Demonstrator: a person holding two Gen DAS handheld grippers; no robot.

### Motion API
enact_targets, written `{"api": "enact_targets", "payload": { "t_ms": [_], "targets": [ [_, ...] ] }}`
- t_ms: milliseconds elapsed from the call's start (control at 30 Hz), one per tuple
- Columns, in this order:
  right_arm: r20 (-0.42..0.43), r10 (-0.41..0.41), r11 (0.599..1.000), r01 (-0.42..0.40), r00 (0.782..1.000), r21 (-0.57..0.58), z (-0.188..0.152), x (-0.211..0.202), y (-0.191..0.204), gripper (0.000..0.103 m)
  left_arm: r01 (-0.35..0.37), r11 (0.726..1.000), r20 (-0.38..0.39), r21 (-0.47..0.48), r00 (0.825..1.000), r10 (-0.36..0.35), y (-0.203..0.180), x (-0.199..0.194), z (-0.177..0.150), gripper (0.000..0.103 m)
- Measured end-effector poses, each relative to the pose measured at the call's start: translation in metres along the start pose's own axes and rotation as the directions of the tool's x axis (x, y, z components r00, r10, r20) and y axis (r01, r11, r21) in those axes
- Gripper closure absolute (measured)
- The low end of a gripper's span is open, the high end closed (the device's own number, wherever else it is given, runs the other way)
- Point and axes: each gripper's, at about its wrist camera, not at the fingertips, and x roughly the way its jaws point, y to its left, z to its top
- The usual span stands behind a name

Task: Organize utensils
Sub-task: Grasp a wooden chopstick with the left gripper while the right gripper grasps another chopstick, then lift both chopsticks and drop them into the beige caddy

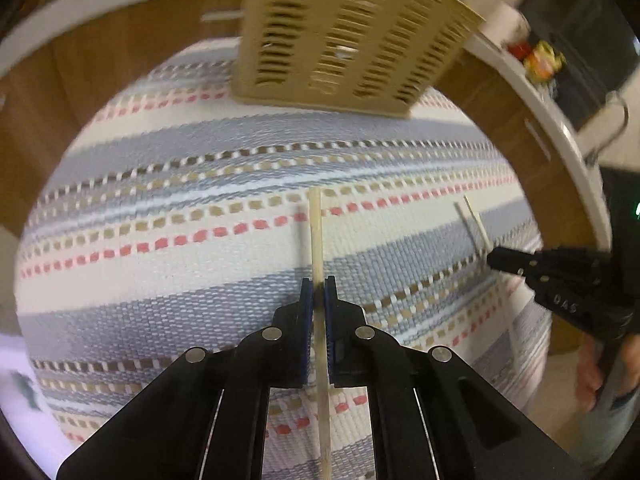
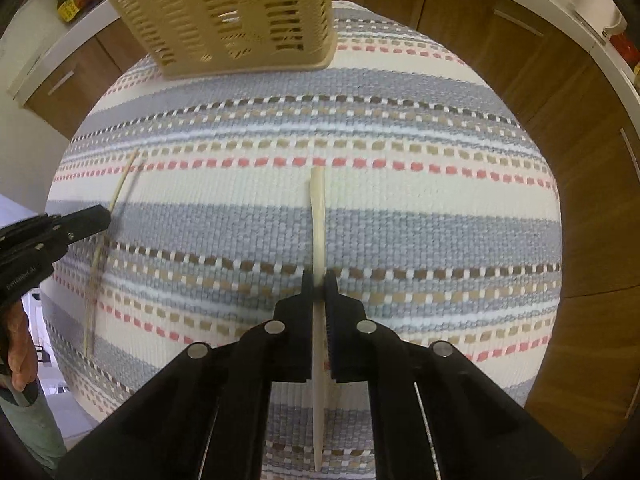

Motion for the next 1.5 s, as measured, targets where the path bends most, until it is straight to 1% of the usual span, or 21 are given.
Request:
{"api": "enact_targets", "payload": {
  "t_ms": [33,133,233,433,533,633,667,733,800,900,933,967,1000,1033,1067,1133,1167,1233,1300,1433,1500],
  "targets": [
    [-0.001,-0.005,1.000,0.005,1.000,-0.001,0.004,0.001,-0.002,0.099,0.013,0.999,-0.002,-0.035,1.000,-0.013,0.008,0.001,0.002,0.099],
    [-0.004,-0.028,1.000,0.028,1.000,0.007,0.011,0.004,-0.007,0.099,-0.007,0.997,0.013,-0.077,1.000,0.008,0.021,-0.002,0.002,0.099],
    [-0.004,-0.064,0.998,0.064,0.998,0.002,0.021,0.013,-0.024,0.099,-0.063,0.994,0.051,-0.091,0.996,0.068,0.028,-0.006,0.004,0.099],
    [-0.030,-0.039,0.999,0.039,0.999,0.009,0.032,0.022,-0.037,0.097,-0.077,0.992,0.041,-0.101,0.996,0.081,0.040,-0.011,0.008,0.099],
    [-0.057,-0.005,1.000,0.007,0.998,0.030,0.032,0.023,-0.046,0.093,-0.064,0.995,0.024,-0.079,0.998,0.066,0.039,-0.004,0.013,0.098],
    [-0.083,0.030,0.999,-0.026,0.996,0.045,0.032,0.025,-0.050,0.080,-0.055,0.997,-0.001,-0.056,0.998,0.055,0.034,-0.005,0.009,0.093],
    [-0.088,0.036,0.999,-0.033,0.995,0.042,0.031,0.025,-0.050,0.079,-0.045,0.998,-0.014,-0.046,0.999,0.044,0.033,-0.006,0.007,0.092],
    [-0.103,0.024,1.000,-0.022,0.994,0.019,0.030,0.026,-0.050,0.079,-0.034,0.999,-0.043,-0.030,0.999,0.033,0.032,-0.007,0.004,0.089],
    [-0.103,0.006,1.000,-0.007,0.995,-0.003,0.030,0.025,-0.049,0.079,-0.035,0.999,-0.070,-0.019,0.997,0.034,0.030,-0.004,0.000,0.088],
    [-0.094,-0.034,0.999,0.031,0.995,-0.039,0.030,0.027,-0.044,0.079,-0.058,0.998,-0.057,0.014,0.997,0.059,0.024,0.000,-0.001,0.089],
    [-0.087,-0.053,0.997,0.048,0.995,-0.056,0.030,0.027,-0.042,0.081,-0.072,0.997,-0.056,0.021,0.996,0.073,0.022,0.001,0.000,0.089],
    [-0.084,-0.057,0.996,0.051,0.995,-0.069,0.029,0.027,-0.039,0.087,-0.085,0.996,-0.058,0.032,0.995,0.087,0.018,0.002,0.000,0.090],
    [-0.082,-0.059,0.995,0.052,0.995,-0.080,0.029,0.027,-0.037,0.088,-0.107,0.993,-0.058,0.048,0.992,0.110,0.015,0.003,0.000,0.095],
    [-0.079,-0.058,0.995,0.051,0.995,-0.088,0.029,0.027,-0.036,0.094,-0.130,0.990,-0.055,0.060,0.990,0.133,0.013,0.003,0.000,0.099],
    [-0.077,-0.057,0.994,0.049,0.995,-0.096,0.029,0.025,-0.033,0.098,-0.131,0.989,-0.047,0.069,0.990,0.134,0.011,0.004,0.000,0.099],
    [-0.061,-0.065,0.993,0.058,0.996,-0.105,0.029,0.026,-0.029,0.098,-0.125,0.990,-0.033,0.059,0.991,0.127,0.013,0.003,0.000,0.101],
    [-0.051,-0.063,0.993,0.057,0.997,-0.107,0.029,0.025,-0.028,0.099,-0.104,0.994,-0.014,0.040,0.994,0.105,0.015,0.001,0.000,0.101],
    [-0.013,-0.028,0.994,0.027,1.000,-0.107,0.029,0.020,-0.028,0.099,-0.062,0.998,0.047,0.011,0.997,0.061,0.018,-0.007,-0.001,0.103],
    [0.036,0.007,0.994,-0.003,0.999,-0.107,0.030,0.010,-0.031,0.099,-0.025,1.000,0.105,-0.004,0.994,0.026,0.019,-0.019,0.000,0.103],
    [0.132,0.089,0.992,-0.076,0.987,-0.102,0.036,-0.016,-0.029,0.099,0.032,0.999,0.233,0.007,0.972,-0.033,0.013,-0.049,0.006,0.103],
    [0.184,0.136,0.988,-0.118,0.973,-0.103,0.040,-0.028,-0.028,0.099,0.074,0.997,0.286,0.021,0.955,-0.077,0.007,-0.064,0.011,0.103]
  ]
}}
